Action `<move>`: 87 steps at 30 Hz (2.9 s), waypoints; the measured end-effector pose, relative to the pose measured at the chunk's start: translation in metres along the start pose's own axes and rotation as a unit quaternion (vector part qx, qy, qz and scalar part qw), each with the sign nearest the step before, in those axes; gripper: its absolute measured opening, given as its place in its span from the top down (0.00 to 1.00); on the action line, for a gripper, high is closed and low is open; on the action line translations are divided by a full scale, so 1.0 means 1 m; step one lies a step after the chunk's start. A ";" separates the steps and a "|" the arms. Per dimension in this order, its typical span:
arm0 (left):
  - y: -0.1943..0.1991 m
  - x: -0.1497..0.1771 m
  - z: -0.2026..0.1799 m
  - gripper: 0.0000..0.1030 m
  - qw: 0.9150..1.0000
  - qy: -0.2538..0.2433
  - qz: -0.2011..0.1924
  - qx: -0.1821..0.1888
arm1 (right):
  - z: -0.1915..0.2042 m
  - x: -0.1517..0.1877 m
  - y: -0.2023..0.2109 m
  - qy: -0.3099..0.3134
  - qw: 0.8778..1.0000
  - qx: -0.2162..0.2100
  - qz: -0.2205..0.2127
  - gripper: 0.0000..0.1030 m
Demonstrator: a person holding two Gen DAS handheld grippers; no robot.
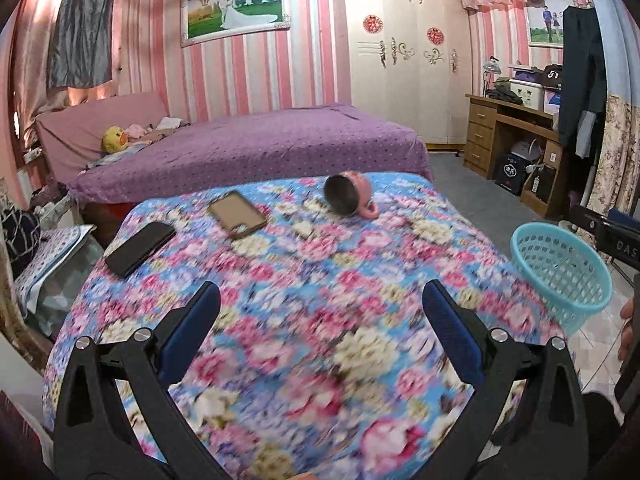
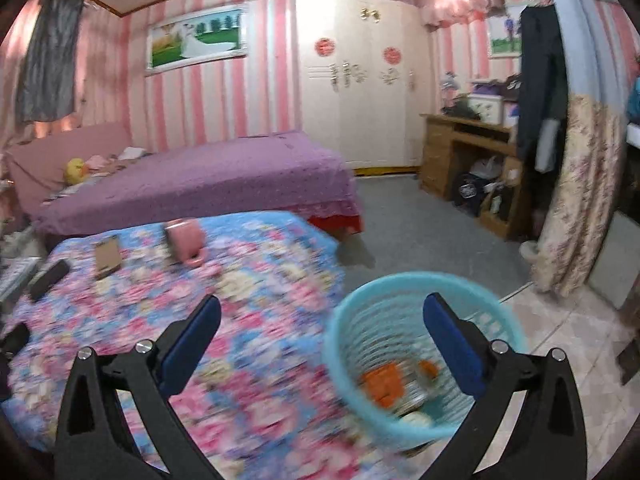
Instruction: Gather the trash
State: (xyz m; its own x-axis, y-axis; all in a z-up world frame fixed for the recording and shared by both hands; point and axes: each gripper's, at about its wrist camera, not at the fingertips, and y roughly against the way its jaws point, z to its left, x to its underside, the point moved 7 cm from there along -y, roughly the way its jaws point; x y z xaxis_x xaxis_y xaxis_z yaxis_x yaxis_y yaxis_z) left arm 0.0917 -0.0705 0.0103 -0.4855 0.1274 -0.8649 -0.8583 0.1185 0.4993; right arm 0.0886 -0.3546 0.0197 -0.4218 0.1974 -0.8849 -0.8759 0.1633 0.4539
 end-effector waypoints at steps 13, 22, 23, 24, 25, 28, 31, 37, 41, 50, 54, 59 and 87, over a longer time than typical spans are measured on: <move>0.015 0.031 0.023 0.05 0.999 0.025 -0.021 0.007 | 0.067 0.078 0.017 0.059 0.998 -0.020 0.015 0.04; 0.013 0.039 0.030 0.05 0.999 0.038 -0.024 0.005 | 0.077 0.070 0.024 0.077 0.996 -0.032 -0.014 0.04; 0.012 0.040 0.031 0.05 0.999 0.040 -0.024 0.004 | 0.078 0.071 0.023 0.079 0.996 -0.033 -0.014 0.04; 0.011 0.040 0.032 0.05 0.999 0.041 -0.023 0.004 | 0.080 0.071 0.023 0.080 0.996 -0.034 -0.014 0.04; 0.010 0.040 0.032 0.05 0.999 0.042 -0.022 0.003 | 0.080 0.070 0.023 0.081 0.996 -0.034 -0.015 0.04; 0.008 0.041 0.034 0.05 0.999 0.041 -0.022 0.002 | 0.080 0.069 0.024 0.079 0.996 -0.034 -0.019 0.04; 0.006 0.043 0.035 0.05 0.999 0.038 -0.021 0.001 | 0.081 0.069 0.022 0.074 0.996 -0.037 -0.019 0.04; 0.002 0.043 0.035 0.05 0.999 0.036 -0.020 -0.002 | 0.083 0.069 0.018 0.074 0.996 -0.039 -0.014 0.04; 0.001 0.043 0.033 0.05 0.999 0.032 -0.021 0.002 | 0.083 0.069 0.018 0.073 0.996 -0.038 -0.017 0.04; 0.001 0.041 0.029 0.05 0.999 0.025 -0.029 0.007 | 0.083 0.068 0.016 0.067 0.997 -0.034 -0.019 0.04; 0.002 0.040 0.029 0.05 0.999 0.025 -0.033 0.007 | 0.086 0.069 0.015 0.071 0.997 -0.037 -0.018 0.04; 0.001 0.040 0.030 0.05 0.999 0.027 -0.030 0.007 | 0.091 0.069 0.019 0.083 0.995 -0.038 -0.028 0.04; 0.001 0.040 0.030 0.05 0.999 0.026 -0.027 0.007 | 0.090 0.065 0.028 0.082 0.995 -0.036 -0.044 0.04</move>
State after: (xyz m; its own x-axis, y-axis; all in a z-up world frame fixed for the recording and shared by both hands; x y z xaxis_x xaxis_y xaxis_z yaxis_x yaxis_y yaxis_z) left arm 0.0767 -0.0355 -0.0228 -0.4477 0.0691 -0.8915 -0.8810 0.1367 0.4530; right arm 0.0581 -0.2507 -0.0156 -0.3707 0.0243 -0.9284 -0.9229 0.1021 0.3712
